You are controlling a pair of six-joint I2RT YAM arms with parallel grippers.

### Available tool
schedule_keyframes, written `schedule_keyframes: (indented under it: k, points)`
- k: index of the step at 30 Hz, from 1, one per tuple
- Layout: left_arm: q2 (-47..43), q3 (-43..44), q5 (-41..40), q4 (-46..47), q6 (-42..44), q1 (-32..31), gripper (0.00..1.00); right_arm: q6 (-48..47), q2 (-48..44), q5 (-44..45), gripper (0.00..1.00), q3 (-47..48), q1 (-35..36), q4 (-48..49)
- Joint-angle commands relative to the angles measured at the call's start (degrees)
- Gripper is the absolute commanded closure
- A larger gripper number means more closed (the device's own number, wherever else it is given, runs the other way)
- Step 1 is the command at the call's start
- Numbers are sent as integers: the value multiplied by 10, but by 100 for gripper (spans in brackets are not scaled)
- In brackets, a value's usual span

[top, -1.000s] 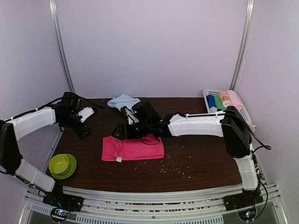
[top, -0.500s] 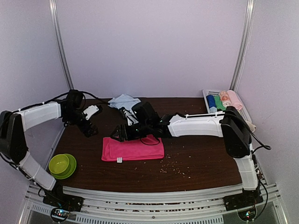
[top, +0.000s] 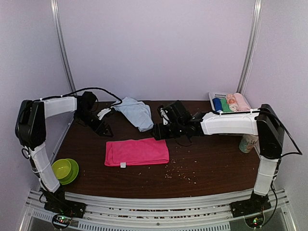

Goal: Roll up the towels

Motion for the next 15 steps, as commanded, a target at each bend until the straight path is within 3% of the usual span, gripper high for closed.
schedule_keyframes:
  k: [1, 8, 15]
  points:
    - [29, 33, 53, -34, -9, -3, 36, -12, 14, 22, 36, -8, 2, -18]
    - [51, 30, 48, -48, -12, -8, 44, -10, 27, 13, 36, -3, 2, -15]
    - [85, 33, 43, -53, -13, -17, 44, -9, 28, 6, 37, -4, 2, -12]
